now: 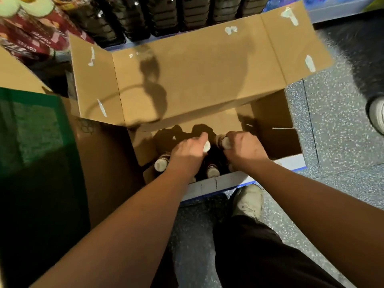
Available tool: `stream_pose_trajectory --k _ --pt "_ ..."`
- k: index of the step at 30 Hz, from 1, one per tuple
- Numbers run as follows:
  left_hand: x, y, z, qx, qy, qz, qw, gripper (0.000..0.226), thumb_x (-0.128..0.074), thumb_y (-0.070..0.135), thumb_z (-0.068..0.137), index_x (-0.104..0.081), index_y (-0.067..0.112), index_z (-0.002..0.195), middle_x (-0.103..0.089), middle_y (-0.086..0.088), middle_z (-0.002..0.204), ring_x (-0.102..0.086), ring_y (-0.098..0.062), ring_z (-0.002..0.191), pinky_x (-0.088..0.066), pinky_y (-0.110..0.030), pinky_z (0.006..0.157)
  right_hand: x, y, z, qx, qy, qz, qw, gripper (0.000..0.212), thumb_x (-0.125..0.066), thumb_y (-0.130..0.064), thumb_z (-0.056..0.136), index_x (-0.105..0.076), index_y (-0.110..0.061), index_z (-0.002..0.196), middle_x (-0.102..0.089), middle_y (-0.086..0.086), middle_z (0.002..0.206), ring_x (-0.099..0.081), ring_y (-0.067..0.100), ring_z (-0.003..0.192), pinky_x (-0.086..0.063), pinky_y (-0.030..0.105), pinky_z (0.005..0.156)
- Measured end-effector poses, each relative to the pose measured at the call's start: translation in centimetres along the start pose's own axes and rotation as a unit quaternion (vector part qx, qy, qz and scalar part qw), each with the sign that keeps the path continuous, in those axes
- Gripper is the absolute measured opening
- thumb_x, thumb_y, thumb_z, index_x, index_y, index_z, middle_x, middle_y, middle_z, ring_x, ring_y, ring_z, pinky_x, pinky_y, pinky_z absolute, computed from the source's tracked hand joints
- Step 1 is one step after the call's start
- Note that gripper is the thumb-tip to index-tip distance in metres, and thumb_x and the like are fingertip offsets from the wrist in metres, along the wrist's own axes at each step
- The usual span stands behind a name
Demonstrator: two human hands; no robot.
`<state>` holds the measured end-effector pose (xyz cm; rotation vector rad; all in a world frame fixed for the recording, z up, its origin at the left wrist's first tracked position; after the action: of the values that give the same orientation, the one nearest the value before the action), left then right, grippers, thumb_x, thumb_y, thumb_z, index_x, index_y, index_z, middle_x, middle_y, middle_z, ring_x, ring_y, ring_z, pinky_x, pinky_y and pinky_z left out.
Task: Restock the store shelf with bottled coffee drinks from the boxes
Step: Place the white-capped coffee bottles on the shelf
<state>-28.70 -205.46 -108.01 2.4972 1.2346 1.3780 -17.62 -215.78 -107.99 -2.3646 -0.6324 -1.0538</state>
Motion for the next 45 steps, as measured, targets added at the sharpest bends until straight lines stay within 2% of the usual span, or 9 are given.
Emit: stream_pose_trajectory --k 7,12,15,21,29,33,37,41,45 --pt "7.5 3.3 -6.0 -0.019 0.048 -0.034 0.998 0.035 -0.055 0.024 0.093 -0.043 0.011 0.123 -0.061 -0.013 0.113 -0.056 -0.035 0.101 -0.039 -0.039 0.073 7.9 -2.2 -5.7 0.036 0.066 0.072 0.995 0.01 -0.061 -0.022 0.075 -0.059 -0.014 0.081 -0.065 0.012 0.086 -0.061 0.034 0.081 -0.033 0.024 0.063" --pt "17.1 6.3 -12.0 -0.01 0.108 -0.094 0.99 0.039 -0.058 0.024 0.091 -0.045 0.017 0.127 -0.058 -0.012 0.117 -0.054 -0.031 0.105 -0.041 -0.036 0.078 18.0 -6.1 -11.1 0.046 0.114 0.126 0.984 0.02 -0.072 -0.03 0.066 -0.064 -0.013 0.073 -0.066 0.01 0.075 -0.061 0.03 0.072 -0.038 0.024 0.056" --pt "23.8 7.8 -15.9 -0.01 0.134 -0.1 0.986 0.042 -0.058 0.025 0.092 -0.045 0.016 0.13 -0.057 -0.013 0.119 -0.052 -0.031 0.109 -0.043 -0.038 0.084 24.2 -9.0 -14.3 0.068 0.127 0.162 0.976 0.026 -0.073 -0.027 0.063 -0.049 -0.02 0.058 -0.053 -0.003 0.061 -0.054 0.026 0.064 -0.03 0.024 0.047" --pt "36.2 10.4 -23.8 -0.029 0.195 -0.091 0.976 0.034 -0.057 0.027 0.092 -0.048 0.016 0.123 -0.059 -0.008 0.113 -0.054 -0.028 0.105 -0.043 -0.037 0.08 36.3 -15.3 -19.7 0.11 0.19 0.186 0.958 0.018 -0.073 -0.026 0.063 -0.063 -0.013 0.068 -0.053 -0.01 0.058 -0.045 0.007 0.053 -0.035 0.007 0.046" --pt "49.0 11.8 -31.0 -0.029 0.298 -0.144 0.943 0.044 -0.058 0.03 0.092 -0.046 0.02 0.133 -0.056 -0.005 0.126 -0.052 -0.024 0.111 -0.038 -0.027 0.082 48.8 -22.8 -24.2 0.216 0.245 0.238 0.915 0.018 -0.067 -0.032 0.063 -0.06 -0.016 0.064 -0.056 -0.005 0.058 -0.053 0.014 0.057 -0.041 0.025 0.048" --pt "54.0 11.6 -34.0 -0.044 0.348 -0.179 0.919 0.034 -0.063 0.026 0.087 -0.057 0.018 0.12 -0.062 -0.005 0.11 -0.057 -0.022 0.096 -0.036 -0.018 0.065 53.2 -26.2 -25.9 0.239 0.258 0.252 0.902 0.025 -0.071 -0.028 0.064 -0.053 -0.011 0.06 -0.048 -0.003 0.055 -0.04 0.013 0.054 -0.03 0.029 0.048" --pt "58.5 10.8 -36.7 -0.024 0.387 -0.2 0.9 0.039 -0.063 0.033 0.088 -0.055 0.019 0.124 -0.06 -0.004 0.116 -0.054 -0.019 0.103 -0.035 -0.022 0.079 57.0 -29.8 -27.9 0.258 0.278 0.286 0.88 0.032 -0.07 -0.028 0.066 -0.047 -0.009 0.054 -0.037 -0.006 0.051 -0.03 0.008 0.051 -0.024 0.026 0.047" --pt "62.7 10.0 -39.7 -0.062 0.395 -0.237 0.885 0.033 -0.062 0.036 0.088 -0.059 0.022 0.118 -0.062 -0.003 0.117 -0.059 -0.02 0.102 -0.047 -0.036 0.089 60.1 -33.7 -30.8 0.292 0.313 0.31 0.849 0.034 -0.073 -0.021 0.072 -0.048 -0.006 0.054 -0.037 -0.002 0.053 -0.03 0.008 0.054 -0.023 0.027 0.049" --pt "66.5 9.1 -42.5 -0.089 0.451 -0.24 0.855 0.032 -0.066 0.029 0.086 -0.063 0.011 0.112 -0.064 -0.008 0.109 -0.059 -0.02 0.098 -0.045 -0.029 0.084 62.7 -37.4 -33.7 0.29 0.364 0.309 0.829 0.034 -0.07 -0.022 0.071 -0.051 0.003 0.06 -0.038 0.003 0.054 -0.031 0.01 0.056 -0.023 0.03 0.049"
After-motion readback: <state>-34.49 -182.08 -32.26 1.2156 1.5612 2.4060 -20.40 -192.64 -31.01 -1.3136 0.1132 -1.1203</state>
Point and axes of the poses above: each hand's wrist, its own z-axis towards the middle knuckle, its own x-axis out of the back of the hand, y = z × x, the point moved 1 cm from there along z, towards the middle knuckle
